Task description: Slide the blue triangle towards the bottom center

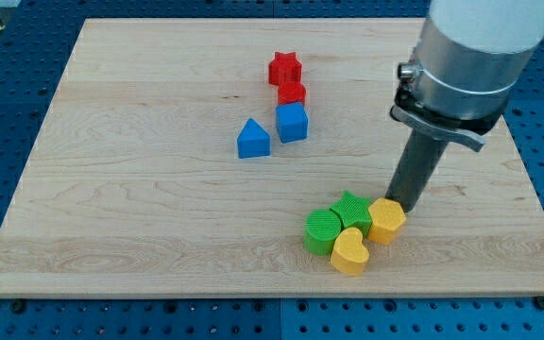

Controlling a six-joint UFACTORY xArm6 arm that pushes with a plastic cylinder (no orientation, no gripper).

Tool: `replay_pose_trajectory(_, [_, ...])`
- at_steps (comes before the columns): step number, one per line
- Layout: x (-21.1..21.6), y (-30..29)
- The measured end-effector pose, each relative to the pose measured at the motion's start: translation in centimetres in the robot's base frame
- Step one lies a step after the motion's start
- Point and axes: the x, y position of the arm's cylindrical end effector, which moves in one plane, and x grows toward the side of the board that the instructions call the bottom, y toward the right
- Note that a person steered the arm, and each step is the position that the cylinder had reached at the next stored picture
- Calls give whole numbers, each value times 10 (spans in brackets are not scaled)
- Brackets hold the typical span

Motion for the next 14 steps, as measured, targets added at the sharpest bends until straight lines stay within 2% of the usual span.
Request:
replay_pose_trajectory(1, [1, -5])
replay_pose_trajectory(2, [-20, -24])
replay_pose_trajectory(3, [-71, -68])
replay_pose_trajectory(4, [-82, -145])
replay_pose_trajectory(5, [-82, -190])
replay_pose_trajectory(7, [-72, -190])
replay_pose_trajectory(8, [-47, -196])
replay_pose_trajectory(9, [-57, -261])
replay_pose_trajectory(10, [-123, -341])
replay_pose_trajectory(11, [-173, -327])
replay_pose_trajectory(14, [-164, -310])
